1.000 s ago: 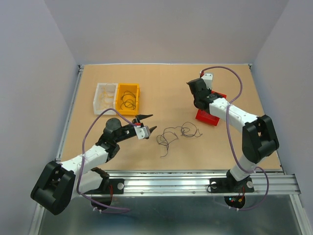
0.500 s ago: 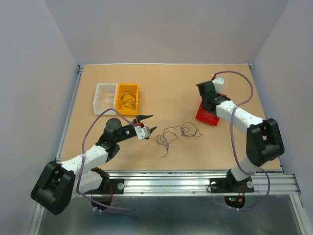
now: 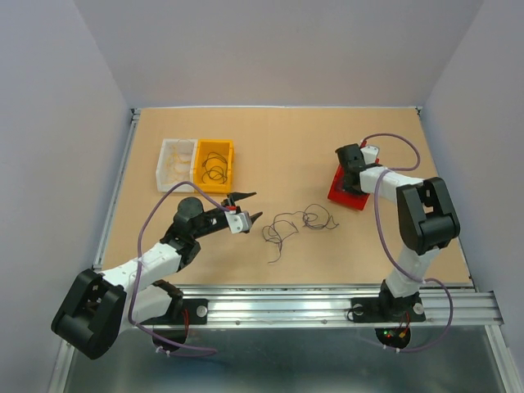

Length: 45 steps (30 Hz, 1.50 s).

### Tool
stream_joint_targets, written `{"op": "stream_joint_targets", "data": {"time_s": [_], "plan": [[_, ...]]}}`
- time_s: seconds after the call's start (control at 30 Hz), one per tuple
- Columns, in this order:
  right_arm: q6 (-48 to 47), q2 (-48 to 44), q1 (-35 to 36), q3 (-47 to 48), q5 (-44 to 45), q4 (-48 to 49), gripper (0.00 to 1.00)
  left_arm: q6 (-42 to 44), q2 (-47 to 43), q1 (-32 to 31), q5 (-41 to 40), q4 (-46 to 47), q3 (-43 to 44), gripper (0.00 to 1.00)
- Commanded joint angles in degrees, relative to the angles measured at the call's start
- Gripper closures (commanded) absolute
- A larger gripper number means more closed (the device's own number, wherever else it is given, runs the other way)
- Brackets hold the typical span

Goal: Untangle the cables

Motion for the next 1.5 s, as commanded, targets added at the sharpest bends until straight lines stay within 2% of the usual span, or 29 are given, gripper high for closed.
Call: {"op": "stream_joint_targets", "data": {"time_s": [0.0, 0.03, 0.07, 0.1, 0.13, 0.2, 0.37, 0.43, 0.57, 0.67, 0.7, 0.9, 1.03, 1.13, 1.17, 1.43, 1.47], "plan": [[1.35, -2.62, -0.04, 2.73, -1.8, 1.32, 0.98, 0.5, -0.48, 0.13, 1.21, 1.88, 0.2, 0.34], [1.18, -3.76, -0.04, 2.56, -1.79, 1.32, 0.97, 0.5, -0.48, 0.13, 1.21, 1.88, 0.2, 0.34], [0.92, -6.21, -0.04, 2.38, -1.97, 1.32, 0.86, 0.67, -0.48, 0.05, 1.12, 1.8, 0.2, 0.34], [0.83, -6.23, -0.04, 2.2, -1.88, 1.32, 0.81, 0.68, -0.57, 0.05, 1.12, 1.71, 0.2, 0.34], [0.57, -9.28, -0.04, 1.77, -1.88, 1.41, 0.72, 0.76, -0.48, 0.05, 0.94, 1.71, 0.2, 0.34], [0.13, -13.76, -0.04, 1.24, -2.06, 1.23, 0.64, 0.68, -0.57, 0.05, 1.21, 1.71, 0.28, 0.34], [-0.4, -20.2, -0.22, 0.45, -1.71, 1.41, 0.54, 0.68, -0.57, 0.05, 1.29, 1.53, 0.37, 0.34], [-0.14, -20.99, -0.83, 0.44, -2.23, 1.23, 0.54, 0.59, -0.48, 0.05, 1.29, 1.45, 0.46, 0.34], [2.05, -24.85, -5.47, -1.13, -6.0, 1.67, 0.48, 0.5, -0.74, 0.05, 1.38, 1.27, 0.55, 0.34], [3.55, -27.84, -9.25, -5.17, -12.14, 4.91, 0.45, 0.41, -0.92, 0.05, 1.47, 1.18, 0.37, 0.34], [4.86, -29.59, -12.75, -6.49, -17.38, 7.45, 0.4, 0.41, -0.92, 0.05, 1.73, 1.09, 0.46, 0.34], [11.0, -32.24, -23.75, -15.1, -32.17, 17.03, 0.27, 0.5, -0.4, 0.05, 2.0, 1.01, 0.55, 0.34], [15.67, -31.81, -28.07, -19.59, -38.77, 23.72, 0.26, 0.67, -0.57, 0.05, 2.08, 0.83, 0.46, 0.34], [19.02, -31.11, -31.32, -23.71, -43.61, 29.87, 0.31, 0.68, -0.66, 0.05, 2.08, 0.74, 0.46, 0.34], [17.72, -30.58, -31.68, -24.33, -43.72, 31.19, 0.34, 0.76, -0.66, 0.05, 2.17, 0.74, 0.55, 0.34], [16.29, -28.03, -31.68, -27.77, -44.15, 36.3, 0.41, 0.76, -0.74, 0.05, 2.61, 0.57, 0.46, 0.34], [16.21, -27.33, -31.68, -27.68, -44.59, 36.74, 0.45, 0.76, -0.92, 0.05, 2.61, 0.48, 0.46, 0.34]]}}
